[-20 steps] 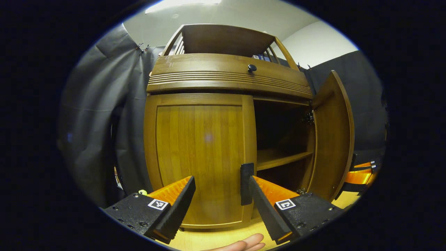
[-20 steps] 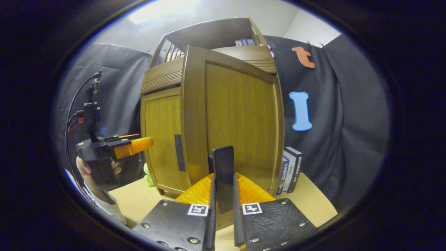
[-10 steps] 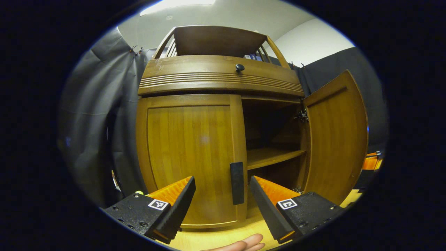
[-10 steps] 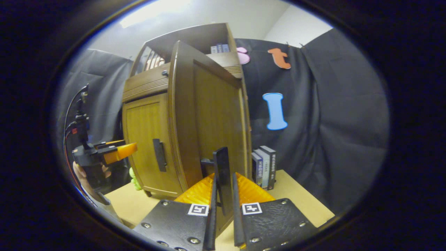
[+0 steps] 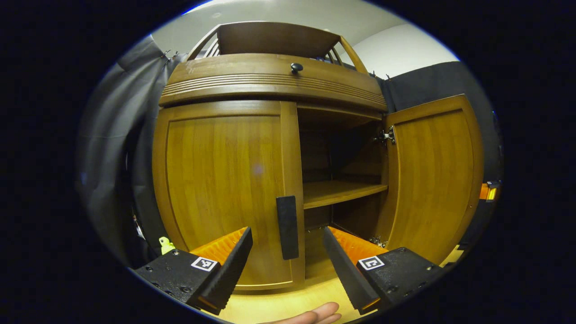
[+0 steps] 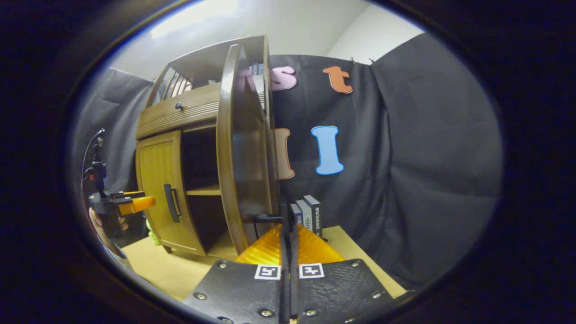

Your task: Open the right door of the double-door shoe cabinet with the right hand, and open the left door with the left hand.

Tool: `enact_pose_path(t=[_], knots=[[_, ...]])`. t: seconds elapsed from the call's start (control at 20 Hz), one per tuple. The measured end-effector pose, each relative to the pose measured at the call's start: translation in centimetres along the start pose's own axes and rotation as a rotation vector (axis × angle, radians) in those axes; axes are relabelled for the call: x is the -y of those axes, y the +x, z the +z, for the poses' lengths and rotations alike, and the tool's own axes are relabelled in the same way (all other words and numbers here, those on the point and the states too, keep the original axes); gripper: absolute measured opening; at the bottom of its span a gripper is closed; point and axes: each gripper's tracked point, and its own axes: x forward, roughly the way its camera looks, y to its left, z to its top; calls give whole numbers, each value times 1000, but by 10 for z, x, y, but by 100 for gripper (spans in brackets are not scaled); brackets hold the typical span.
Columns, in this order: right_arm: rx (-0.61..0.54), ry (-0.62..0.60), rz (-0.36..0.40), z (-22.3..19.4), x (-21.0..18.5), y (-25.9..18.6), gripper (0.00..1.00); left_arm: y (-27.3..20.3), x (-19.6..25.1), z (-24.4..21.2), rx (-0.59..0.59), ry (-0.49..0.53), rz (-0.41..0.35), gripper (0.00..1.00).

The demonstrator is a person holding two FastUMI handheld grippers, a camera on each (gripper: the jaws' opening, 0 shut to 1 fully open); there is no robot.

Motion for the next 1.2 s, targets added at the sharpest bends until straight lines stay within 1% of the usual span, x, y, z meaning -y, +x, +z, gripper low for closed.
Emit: enact_pose_path(t=[0.1, 0.2, 0.3, 0.35, 0.4, 0.45, 0.5, 0.55, 0.6, 0.65, 0.75, 0.8, 0.85, 0.9, 1.0, 1.05, 1.1, 1.15, 1.2], knots=[[-2, -4, 13, 2, 3, 1, 0, 7, 4, -4, -2, -16, -11, 98], [-5, 9, 28, 0, 5, 3, 0, 16, 8, -5, 13, -29, -12, 98], [-11, 21, 36, 0, 8, 0, 1, 25, 12, -7, 30, -28, -29, 98], [-15, 14, 26, -1, 9, -4, 1, 29, 10, -10, 34, -23, -29, 98], [-15, -14, -7, -3, 17, -11, 1, 33, 6, -12, 47, -21, -13, 98], [2, -40, -15, -1, 20, -23, 2, 37, 2, -12, 61, -23, 7, 98], [16, -59, -46, 1, 25, -32, 6, 47, -2, -10, 71, -31, 19, 97], [38, -68, -78, 4, 33, -46, 12, 54, -4, -9, 74, -43, 24, 97], [75, -51, -97, 11, 37, -62, 10, 60, -3, -12, 71, -49, 28, 97], [116, -26, -103, 22, 35, -81, 28, 65, -4, -15, 60, -46, 33, 97], [195, 21, -133, 37, 36, -103, 64, 73, -2, -14, 70, -24, 28, 94], [224, 37, -139, 40, 33, -110, 82, 75, 2, -13, 82, -6, 19, 83], [248, 48, -142, 45, 25, -120, 100, 81, -4, -10, 103, 14, 52, 72], [264, 46, -146, 45, 17, -127, 100, 83, -10, -13, 88, 33, 76, 61], [280, 34, -165, 43, -1, -141, 99, 81, -9, -11, 100, 16, 80, 39], [281, 24, -162, 39, -15, -146, 96, 80, -9, -12, 87, 7, 75, 35], [287, 21, -151, 36, -32, -149, 100, 78, -9, -14, 78, 0, 65, 33], [284, 16, -135, 29, -49, -153, 100, 77, -8, -11, 90, -11, 54, 32], [284, 6, -109, 21, -67, -157, 100, 76, -8, -13, 75, -18, 46, 32]])
